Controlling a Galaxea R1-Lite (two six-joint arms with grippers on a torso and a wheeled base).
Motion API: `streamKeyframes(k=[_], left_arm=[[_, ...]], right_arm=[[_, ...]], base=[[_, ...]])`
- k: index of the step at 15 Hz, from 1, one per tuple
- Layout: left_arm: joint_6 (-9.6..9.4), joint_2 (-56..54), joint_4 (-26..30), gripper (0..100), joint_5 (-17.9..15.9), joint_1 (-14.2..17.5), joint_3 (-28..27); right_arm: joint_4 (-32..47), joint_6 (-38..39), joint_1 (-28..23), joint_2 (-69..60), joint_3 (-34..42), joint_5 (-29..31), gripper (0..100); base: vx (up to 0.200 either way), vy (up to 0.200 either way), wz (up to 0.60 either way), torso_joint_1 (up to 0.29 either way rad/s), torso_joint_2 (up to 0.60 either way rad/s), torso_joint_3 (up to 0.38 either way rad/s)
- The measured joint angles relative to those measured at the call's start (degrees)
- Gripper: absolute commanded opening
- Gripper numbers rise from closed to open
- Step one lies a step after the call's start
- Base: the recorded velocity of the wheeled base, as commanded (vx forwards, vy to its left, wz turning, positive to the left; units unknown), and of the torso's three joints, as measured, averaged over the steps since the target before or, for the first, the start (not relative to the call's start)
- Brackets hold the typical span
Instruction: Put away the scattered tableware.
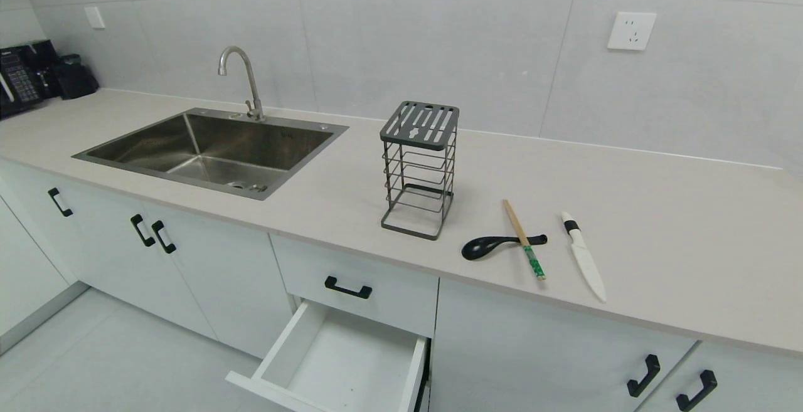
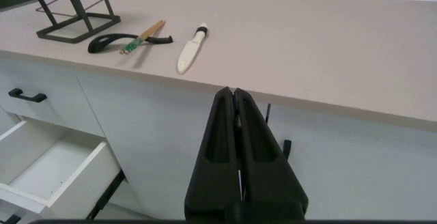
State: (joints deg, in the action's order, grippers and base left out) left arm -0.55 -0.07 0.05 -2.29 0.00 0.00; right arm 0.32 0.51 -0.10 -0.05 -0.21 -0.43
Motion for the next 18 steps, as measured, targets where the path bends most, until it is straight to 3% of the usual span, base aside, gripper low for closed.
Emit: streamKeyframes(k=[7, 8, 18], left_arm=[[0.01, 0.0, 0.0, 100, 0.0, 0.0, 0.0], [0.01, 0.0, 0.0, 100, 0.0, 0.0, 0.0], [0.01, 0.0, 0.0, 100, 0.0, 0.0, 0.0]], right_arm=[[0.0, -0.1, 0.0, 0.0, 0.0, 0.1, 0], [0.0, -0.1, 0.0, 0.0, 0.0, 0.1, 100], [0.1, 0.8, 0.0, 0.0, 0.0, 0.0, 100]], base=[[0.000, 0.000, 0.00, 0.007, -0.01, -0.007], [0.000, 0.000, 0.00, 0.000, 0.00, 0.000], [0.000, 0.000, 0.00, 0.000, 0.00, 0.000]])
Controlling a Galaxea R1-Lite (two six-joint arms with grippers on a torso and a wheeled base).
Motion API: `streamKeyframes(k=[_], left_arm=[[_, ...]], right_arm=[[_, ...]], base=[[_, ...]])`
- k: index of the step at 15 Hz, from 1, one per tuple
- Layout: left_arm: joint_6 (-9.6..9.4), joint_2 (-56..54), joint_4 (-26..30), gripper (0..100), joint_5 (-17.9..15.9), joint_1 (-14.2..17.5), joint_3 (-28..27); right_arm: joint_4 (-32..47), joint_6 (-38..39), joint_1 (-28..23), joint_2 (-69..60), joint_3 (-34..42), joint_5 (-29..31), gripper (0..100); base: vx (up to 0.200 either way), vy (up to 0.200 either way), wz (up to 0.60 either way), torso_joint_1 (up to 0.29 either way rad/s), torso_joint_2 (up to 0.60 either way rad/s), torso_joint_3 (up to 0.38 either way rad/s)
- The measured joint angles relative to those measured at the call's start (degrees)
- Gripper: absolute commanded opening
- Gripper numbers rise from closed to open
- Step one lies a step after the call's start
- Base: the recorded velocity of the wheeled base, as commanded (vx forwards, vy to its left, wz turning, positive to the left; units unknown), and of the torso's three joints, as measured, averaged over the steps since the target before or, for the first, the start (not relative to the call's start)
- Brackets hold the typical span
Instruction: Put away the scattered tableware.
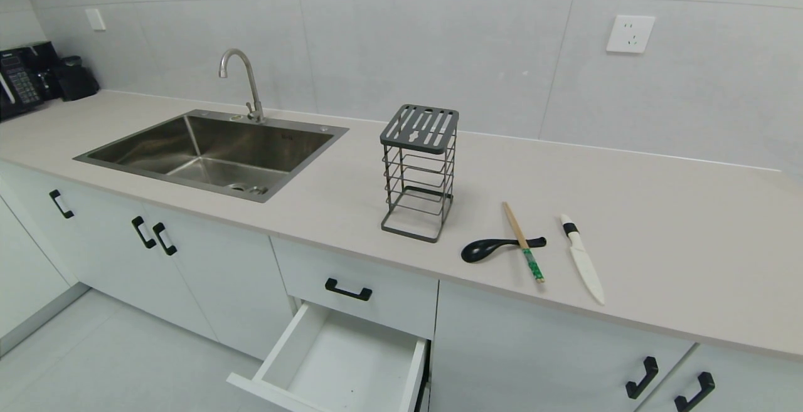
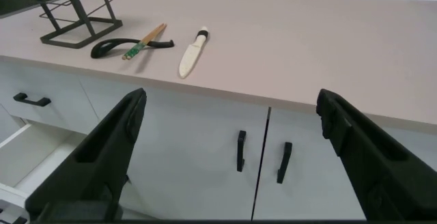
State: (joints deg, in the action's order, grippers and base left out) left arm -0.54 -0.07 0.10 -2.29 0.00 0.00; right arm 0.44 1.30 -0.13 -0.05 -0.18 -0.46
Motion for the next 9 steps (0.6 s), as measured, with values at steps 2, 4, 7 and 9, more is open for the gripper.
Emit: streamKeyframes(k=[2, 4, 7, 9], left_arm=[[0.00, 0.0, 0.0, 100, 0.0, 0.0, 0.0], [-0.01, 0.0, 0.0, 100, 0.0, 0.0, 0.0], [-0.01, 0.0, 0.0, 100, 0.0, 0.0, 0.0], [-0.01, 0.0, 0.0, 100, 0.0, 0.0, 0.0]], right_arm=[[-3.4, 0.5, 0.0, 0.0, 0.1, -0.2, 100], [-13.7, 0.8, 0.0, 0.0, -0.5, -0.8, 100], [-13.3, 1.0, -0.1, 2.9, -5.7, -5.8, 100], [-12.0, 0.9, 0.1, 10.6, -12.0, -11.5, 100]], base=[[0.000, 0.000, 0.00, 0.000, 0.00, 0.000], [0.000, 0.000, 0.00, 0.000, 0.00, 0.000], [0.000, 0.000, 0.00, 0.000, 0.00, 0.000], [0.000, 0.000, 0.00, 0.000, 0.00, 0.000]])
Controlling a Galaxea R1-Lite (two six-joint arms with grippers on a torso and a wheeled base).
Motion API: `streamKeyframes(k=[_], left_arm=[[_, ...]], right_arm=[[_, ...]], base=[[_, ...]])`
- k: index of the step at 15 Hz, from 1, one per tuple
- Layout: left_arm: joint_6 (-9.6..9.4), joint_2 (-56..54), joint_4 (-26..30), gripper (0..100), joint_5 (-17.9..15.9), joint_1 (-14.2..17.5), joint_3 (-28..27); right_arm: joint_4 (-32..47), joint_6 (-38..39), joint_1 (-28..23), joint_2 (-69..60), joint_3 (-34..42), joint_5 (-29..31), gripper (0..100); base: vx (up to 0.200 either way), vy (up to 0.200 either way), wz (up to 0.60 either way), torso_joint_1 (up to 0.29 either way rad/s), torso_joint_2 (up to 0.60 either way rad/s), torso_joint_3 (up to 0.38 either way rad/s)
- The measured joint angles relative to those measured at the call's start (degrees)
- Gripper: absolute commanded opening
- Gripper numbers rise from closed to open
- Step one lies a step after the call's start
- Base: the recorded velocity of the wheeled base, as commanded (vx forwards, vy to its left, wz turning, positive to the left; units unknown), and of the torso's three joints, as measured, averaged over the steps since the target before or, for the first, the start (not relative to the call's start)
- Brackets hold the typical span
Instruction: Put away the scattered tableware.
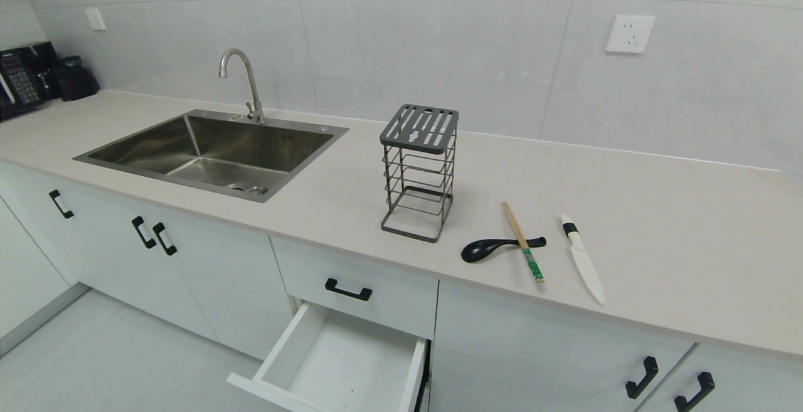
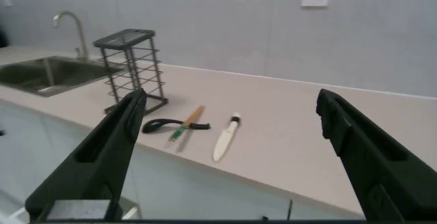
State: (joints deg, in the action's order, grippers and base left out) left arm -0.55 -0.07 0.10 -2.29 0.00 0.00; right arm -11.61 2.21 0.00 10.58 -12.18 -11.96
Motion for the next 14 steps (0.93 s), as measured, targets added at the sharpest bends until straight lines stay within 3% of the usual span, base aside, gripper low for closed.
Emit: streamKeyframes(k=[2, 6, 11, 14], left_arm=[[-0.02, 0.0, 0.0, 100, 0.0, 0.0, 0.0], [-0.02, 0.0, 0.0, 100, 0.0, 0.0, 0.0], [-0.02, 0.0, 0.0, 100, 0.0, 0.0, 0.0], [-0.05, 0.0, 0.0, 100, 0.0, 0.0, 0.0]], right_arm=[[0.7, -0.4, 0.4, 9.4, -3.9, -4.7, 100], [0.9, -1.5, 4.7, 25.7, -6.8, -8.2, 100], [-8.7, -6.9, 9.2, 46.6, -8.2, -7.1, 100], [-10.4, -7.2, 11.9, 56.4, -10.4, -4.3, 100]], base=[[0.000, 0.000, 0.00, 0.000, 0.00, 0.000], [0.000, 0.000, 0.00, 0.000, 0.00, 0.000], [0.000, 0.000, 0.00, 0.000, 0.00, 0.000], [0.000, 0.000, 0.00, 0.000, 0.00, 0.000]])
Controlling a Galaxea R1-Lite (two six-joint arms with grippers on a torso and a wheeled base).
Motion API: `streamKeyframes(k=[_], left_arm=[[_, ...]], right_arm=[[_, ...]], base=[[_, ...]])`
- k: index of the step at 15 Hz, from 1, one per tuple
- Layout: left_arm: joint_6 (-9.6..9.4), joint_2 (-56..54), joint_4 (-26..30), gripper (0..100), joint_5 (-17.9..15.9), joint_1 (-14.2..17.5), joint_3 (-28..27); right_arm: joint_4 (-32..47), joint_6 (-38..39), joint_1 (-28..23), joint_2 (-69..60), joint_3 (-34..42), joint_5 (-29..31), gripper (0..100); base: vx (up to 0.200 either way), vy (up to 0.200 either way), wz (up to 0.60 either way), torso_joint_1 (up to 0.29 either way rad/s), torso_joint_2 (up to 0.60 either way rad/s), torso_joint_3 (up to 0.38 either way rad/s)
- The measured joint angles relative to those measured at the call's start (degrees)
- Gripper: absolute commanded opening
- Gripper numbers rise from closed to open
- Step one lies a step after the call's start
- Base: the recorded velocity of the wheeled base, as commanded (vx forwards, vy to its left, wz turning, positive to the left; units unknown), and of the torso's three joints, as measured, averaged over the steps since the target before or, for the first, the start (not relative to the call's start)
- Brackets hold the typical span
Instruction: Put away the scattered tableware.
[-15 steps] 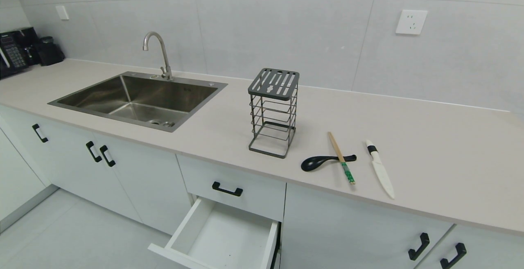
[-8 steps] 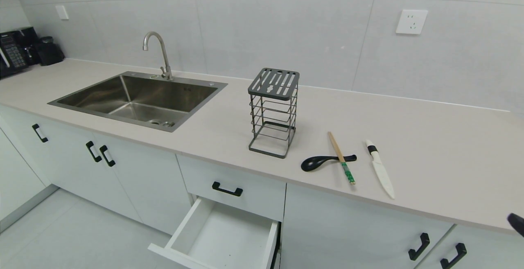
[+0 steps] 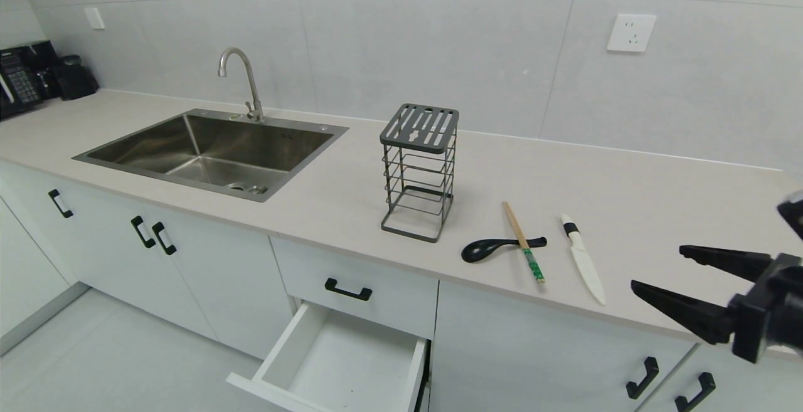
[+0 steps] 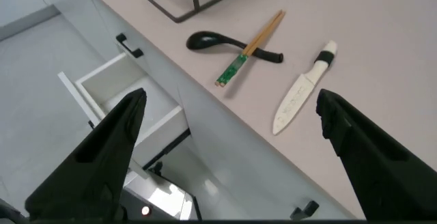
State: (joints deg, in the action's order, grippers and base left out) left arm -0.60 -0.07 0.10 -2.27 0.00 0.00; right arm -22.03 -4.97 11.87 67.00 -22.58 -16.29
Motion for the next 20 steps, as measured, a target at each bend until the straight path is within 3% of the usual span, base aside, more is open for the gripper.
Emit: streamKeyframes(k=[9, 20], left_arm=[[0.02, 0.0, 0.0, 100, 0.0, 0.0, 0.0], [-0.02, 0.0, 0.0, 100, -0.1, 0.0, 0.0]], right_arm=[[-0.2, 9.8, 11.5, 21.0, -9.1, 5.2, 100], [-6.4, 10.5, 13.0, 38.9, -15.8, 12.4, 100]], base=[[0.000, 0.000, 0.00, 0.000, 0.00, 0.000], [0.000, 0.000, 0.00, 0.000, 0.00, 0.000]])
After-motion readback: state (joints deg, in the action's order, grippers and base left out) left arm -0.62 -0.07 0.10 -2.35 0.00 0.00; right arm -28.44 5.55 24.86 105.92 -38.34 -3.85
